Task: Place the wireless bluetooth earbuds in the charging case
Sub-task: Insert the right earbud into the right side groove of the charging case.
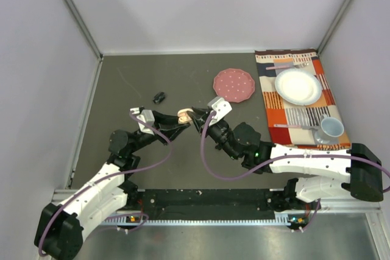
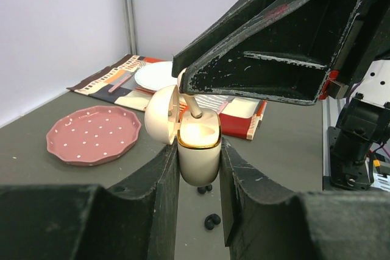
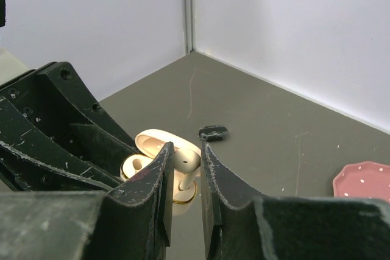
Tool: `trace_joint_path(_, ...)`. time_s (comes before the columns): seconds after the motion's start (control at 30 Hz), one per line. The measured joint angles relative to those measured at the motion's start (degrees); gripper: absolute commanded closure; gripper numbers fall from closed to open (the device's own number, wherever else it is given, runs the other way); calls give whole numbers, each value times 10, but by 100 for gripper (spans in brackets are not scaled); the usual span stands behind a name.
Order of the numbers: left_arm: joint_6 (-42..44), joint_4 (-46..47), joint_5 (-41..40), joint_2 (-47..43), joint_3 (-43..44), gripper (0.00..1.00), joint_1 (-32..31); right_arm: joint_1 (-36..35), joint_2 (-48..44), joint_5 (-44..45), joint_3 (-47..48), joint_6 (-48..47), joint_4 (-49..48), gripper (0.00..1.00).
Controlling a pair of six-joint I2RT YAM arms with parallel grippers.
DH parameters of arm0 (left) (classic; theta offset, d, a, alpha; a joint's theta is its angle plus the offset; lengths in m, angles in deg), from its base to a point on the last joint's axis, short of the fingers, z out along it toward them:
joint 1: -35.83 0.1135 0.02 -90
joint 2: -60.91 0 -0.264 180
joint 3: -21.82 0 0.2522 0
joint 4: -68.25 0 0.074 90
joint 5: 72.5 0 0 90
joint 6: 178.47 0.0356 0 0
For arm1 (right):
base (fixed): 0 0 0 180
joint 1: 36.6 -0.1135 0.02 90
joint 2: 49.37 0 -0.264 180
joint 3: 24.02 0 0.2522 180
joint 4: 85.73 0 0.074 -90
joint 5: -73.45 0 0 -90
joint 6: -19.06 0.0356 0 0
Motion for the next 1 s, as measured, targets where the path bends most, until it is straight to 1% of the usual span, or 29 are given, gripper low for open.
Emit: trace_joint_path(1.0,-1,-4,-13,0,-5,100,-2,0,-1,-12,-9,-25,5,90)
